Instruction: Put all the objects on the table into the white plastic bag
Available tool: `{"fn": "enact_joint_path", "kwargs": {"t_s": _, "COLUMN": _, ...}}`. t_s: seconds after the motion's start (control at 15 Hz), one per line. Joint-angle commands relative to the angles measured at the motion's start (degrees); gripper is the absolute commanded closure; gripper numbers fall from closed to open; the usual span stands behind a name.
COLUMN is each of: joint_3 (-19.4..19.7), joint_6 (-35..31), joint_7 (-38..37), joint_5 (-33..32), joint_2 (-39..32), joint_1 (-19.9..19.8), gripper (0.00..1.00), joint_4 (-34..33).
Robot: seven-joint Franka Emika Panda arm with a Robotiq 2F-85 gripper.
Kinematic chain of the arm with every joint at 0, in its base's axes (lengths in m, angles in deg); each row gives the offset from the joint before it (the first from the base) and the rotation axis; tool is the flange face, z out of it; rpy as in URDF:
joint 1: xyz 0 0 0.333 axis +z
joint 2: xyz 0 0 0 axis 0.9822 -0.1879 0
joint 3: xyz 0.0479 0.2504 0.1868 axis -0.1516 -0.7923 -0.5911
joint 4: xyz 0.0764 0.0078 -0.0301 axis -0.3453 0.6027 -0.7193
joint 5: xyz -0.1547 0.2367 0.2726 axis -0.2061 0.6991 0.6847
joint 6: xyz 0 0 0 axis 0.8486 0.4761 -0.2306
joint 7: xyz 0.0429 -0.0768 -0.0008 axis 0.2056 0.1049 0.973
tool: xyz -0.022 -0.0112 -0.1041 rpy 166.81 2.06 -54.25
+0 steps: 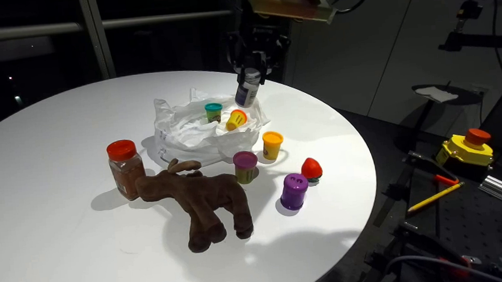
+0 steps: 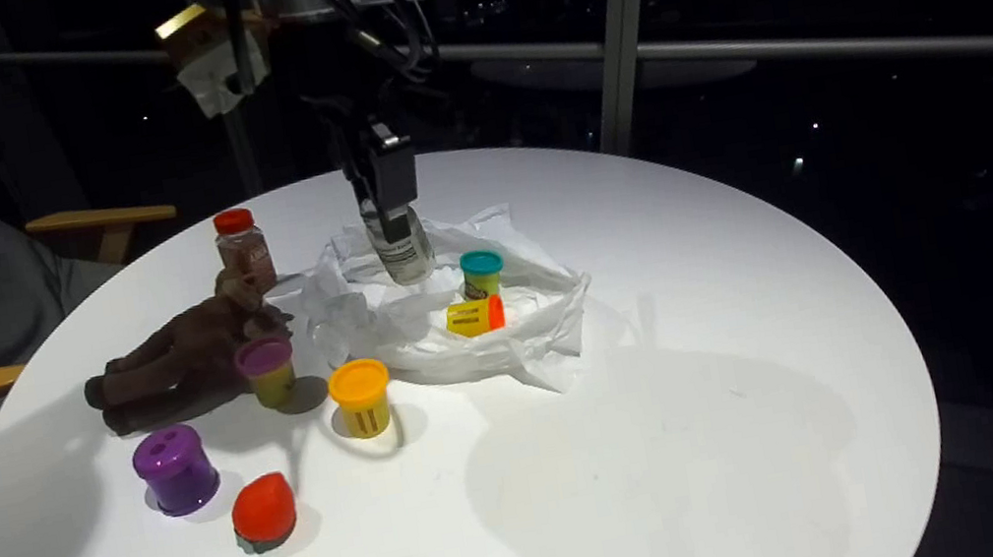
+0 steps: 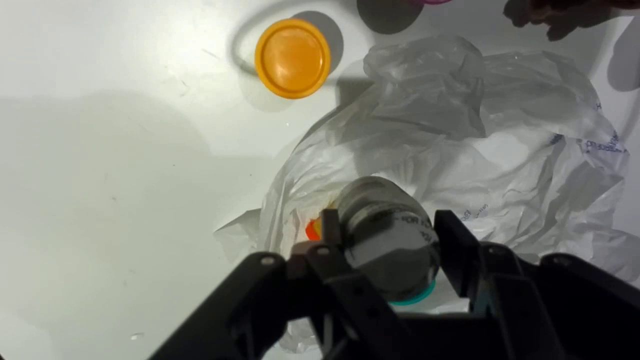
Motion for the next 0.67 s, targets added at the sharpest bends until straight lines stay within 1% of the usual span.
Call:
{"fn": "enact_joint_path", "kwargs": {"t_s": 0.0, "joint_3": -1.1, "joint_6": -0.1, "joint_7": 1.3, "joint_5": 1.7, "joint_2": -7.1, "joint_1": -0.6, "gripper": 0.79, "joint_4": -7.7}}
{"fn": "enact_joint_path", "kwargs": {"t_s": 0.27, "joint_3": -1.7, "joint_6": 0.8, "joint_7": 3.2, "joint_5": 4.6, "joint_2": -14.0, "joint_1": -0.8, "gripper": 0.79, "joint_4": -13.6}}
{"fn": "enact_joint_path", "kwargs": {"t_s": 0.6, "joint_3": -1.1, "joint_6": 1.0, "joint_7": 4.0, "joint_5": 5.8, "joint_2": -21.0, "joint_1": -0.3, "gripper": 0.79, "joint_4": -19.0}}
